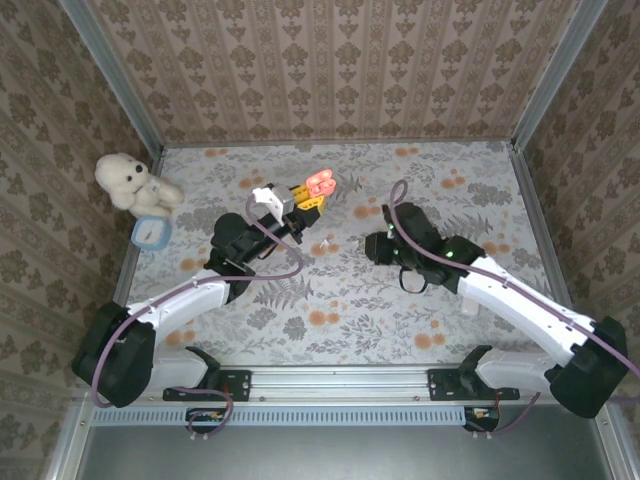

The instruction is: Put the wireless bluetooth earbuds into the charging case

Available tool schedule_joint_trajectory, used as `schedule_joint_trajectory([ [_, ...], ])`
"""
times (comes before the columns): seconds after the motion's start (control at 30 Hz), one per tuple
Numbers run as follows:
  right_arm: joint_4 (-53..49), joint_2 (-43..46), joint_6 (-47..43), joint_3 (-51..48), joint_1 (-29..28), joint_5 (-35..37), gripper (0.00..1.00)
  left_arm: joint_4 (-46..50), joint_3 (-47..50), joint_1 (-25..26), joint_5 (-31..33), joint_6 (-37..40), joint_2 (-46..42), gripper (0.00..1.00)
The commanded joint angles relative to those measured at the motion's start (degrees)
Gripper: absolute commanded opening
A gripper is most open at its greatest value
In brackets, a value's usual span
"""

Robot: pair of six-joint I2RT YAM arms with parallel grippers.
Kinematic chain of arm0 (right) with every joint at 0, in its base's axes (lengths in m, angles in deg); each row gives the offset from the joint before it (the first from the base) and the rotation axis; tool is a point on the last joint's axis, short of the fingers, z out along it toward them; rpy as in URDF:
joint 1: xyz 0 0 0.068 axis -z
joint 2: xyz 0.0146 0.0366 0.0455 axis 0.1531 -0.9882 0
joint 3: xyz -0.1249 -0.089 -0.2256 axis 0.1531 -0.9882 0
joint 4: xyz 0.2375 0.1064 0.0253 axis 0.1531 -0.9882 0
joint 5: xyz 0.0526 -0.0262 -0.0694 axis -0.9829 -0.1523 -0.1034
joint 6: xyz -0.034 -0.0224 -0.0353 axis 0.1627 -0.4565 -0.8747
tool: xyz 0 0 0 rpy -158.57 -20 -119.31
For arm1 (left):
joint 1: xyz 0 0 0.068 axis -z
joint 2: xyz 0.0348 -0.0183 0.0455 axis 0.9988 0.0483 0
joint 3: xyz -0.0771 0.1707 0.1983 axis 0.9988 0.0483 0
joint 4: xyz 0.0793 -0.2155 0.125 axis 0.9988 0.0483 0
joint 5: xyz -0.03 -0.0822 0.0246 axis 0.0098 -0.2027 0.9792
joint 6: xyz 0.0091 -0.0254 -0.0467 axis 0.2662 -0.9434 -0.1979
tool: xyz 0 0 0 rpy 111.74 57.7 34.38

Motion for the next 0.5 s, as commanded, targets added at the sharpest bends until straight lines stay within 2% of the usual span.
schedule_joint_trajectory([
  [0.0, 4.05, 2.35, -2.74, 6.03, 1.41, -1.59, 0.27, -0.73, -2.46, -0.06, -1.44, -0.46, 0.54, 0.0],
  [0.23, 11.82, 2.57, -8.64, 15.5, 1.72, -1.99, 0.27, -0.59, -4.03, 0.63, -2.85, -0.64, 1.61, 0.0],
  [0.47, 22.77, 0.64, -13.25, 16.93, 1.69, -7.64, 0.29, 0.09, -6.07, 1.2, -3.8, -0.68, 2.5, 0.0],
])
